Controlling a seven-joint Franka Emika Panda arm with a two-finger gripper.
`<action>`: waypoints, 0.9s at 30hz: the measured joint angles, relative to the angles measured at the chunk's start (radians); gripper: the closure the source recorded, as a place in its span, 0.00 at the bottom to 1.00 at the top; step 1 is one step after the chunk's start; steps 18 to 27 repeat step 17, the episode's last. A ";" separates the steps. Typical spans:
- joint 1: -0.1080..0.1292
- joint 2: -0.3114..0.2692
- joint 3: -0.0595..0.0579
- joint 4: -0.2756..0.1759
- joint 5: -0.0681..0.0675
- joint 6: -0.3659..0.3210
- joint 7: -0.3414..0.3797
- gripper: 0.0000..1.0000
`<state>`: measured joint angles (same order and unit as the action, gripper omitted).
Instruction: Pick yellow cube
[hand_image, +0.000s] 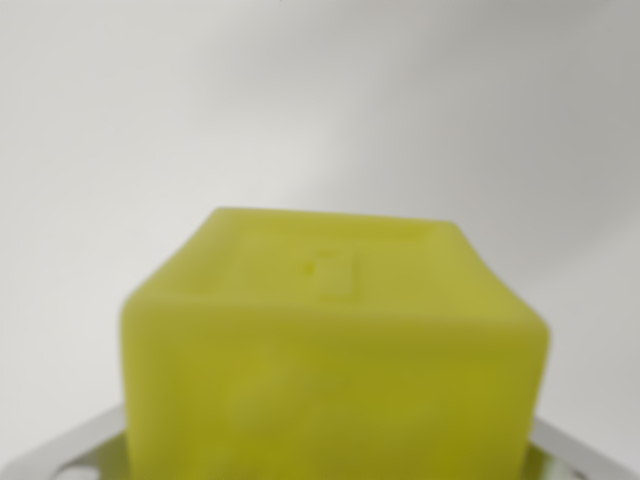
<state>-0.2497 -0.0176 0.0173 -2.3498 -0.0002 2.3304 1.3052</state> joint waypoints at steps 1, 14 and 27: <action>0.000 -0.004 0.000 0.002 0.000 -0.006 0.000 1.00; 0.000 -0.041 0.000 0.027 0.001 -0.069 -0.001 1.00; 0.000 -0.042 0.000 0.027 0.001 -0.069 -0.001 1.00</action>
